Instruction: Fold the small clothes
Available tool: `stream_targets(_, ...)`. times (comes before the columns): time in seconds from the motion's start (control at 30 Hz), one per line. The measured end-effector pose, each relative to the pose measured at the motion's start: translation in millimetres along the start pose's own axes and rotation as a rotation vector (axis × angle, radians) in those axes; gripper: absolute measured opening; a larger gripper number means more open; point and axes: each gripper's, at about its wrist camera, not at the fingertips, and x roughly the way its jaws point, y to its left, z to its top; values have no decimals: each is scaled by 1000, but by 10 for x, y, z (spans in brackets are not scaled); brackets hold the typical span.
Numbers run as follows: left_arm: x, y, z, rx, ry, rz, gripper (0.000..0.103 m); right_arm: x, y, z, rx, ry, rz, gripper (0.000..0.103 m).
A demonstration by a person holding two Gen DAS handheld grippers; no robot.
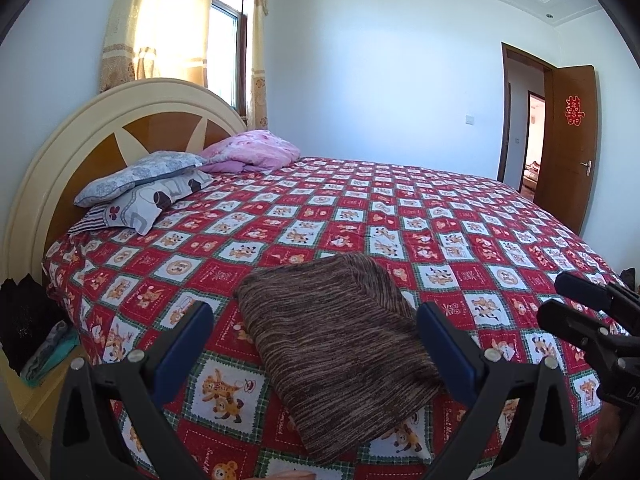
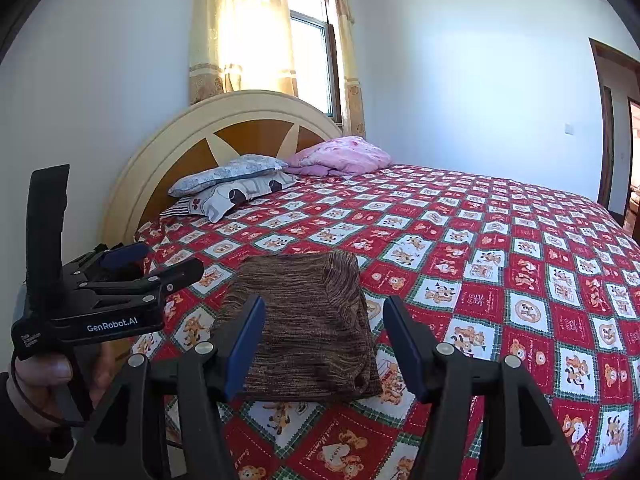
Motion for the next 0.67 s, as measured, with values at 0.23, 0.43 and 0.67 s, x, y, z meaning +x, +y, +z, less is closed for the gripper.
stream_targets(0.23, 28, 42, 13, -10, 10, 17, 103, -9, 29, -12, -12, -1, 6, 63)
stream_targets(0.43, 76, 76, -4, -17, 28, 38, 103, 14, 64, -33, -24, 10, 13, 63)
stream_targets(0.67, 73, 75, -30, 8, 10, 70, 103, 17, 59, -39, -28, 13, 15, 63)
